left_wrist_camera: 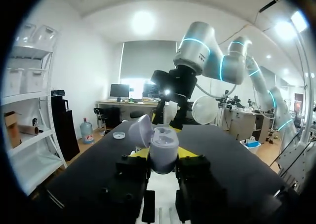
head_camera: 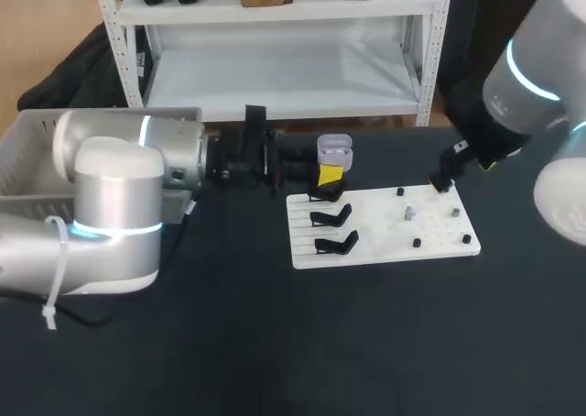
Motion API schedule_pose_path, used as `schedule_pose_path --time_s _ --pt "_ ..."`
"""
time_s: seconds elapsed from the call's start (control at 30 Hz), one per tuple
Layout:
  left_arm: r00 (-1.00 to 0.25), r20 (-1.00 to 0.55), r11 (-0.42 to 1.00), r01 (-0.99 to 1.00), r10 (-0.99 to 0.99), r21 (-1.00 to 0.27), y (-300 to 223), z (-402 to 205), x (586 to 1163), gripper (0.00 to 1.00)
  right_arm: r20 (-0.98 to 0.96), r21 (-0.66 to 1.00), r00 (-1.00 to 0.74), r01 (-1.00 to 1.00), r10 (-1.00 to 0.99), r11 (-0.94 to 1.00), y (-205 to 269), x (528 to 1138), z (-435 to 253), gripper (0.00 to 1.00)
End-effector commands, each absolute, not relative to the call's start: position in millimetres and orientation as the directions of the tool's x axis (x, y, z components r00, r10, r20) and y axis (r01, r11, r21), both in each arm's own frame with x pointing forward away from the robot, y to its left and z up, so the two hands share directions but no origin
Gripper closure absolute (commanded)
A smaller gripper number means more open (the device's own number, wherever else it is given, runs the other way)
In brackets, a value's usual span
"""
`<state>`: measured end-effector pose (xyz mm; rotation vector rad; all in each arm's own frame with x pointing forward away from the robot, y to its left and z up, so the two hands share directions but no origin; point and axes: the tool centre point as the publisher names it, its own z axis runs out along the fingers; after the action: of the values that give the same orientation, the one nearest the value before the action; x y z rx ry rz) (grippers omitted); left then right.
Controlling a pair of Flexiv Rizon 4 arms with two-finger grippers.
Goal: Pick up each earbud case from the left stands, insert the matching earbuds, close the lid, and place the case in the box.
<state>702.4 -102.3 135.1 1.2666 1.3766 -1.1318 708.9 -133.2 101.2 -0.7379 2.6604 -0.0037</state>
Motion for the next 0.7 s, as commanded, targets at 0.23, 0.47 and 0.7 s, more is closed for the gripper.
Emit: schedule_pose_path --time_s 0.23,0.47,0.7 --pt "-0.052 -0.991 0.141 0.989 0.123 -0.035 -106 140 714 1.0 -0.284 -0.124 -0.807 -0.504 -0.517 0.855 -138 727 79 0.0" --pt "-0.047 -0.991 0.126 0.992 0.127 -0.03 -124 146 718 1.0 -0.255 -0.123 -0.818 -0.502 -0.516 0.856 -144 739 71 0.22" --pt "-0.048 -0.989 0.108 0.994 0.139 -0.033 -140 147 724 1.0 -0.229 -0.106 -0.835 -0.49 -0.501 0.865 -144 746 62 0.45"
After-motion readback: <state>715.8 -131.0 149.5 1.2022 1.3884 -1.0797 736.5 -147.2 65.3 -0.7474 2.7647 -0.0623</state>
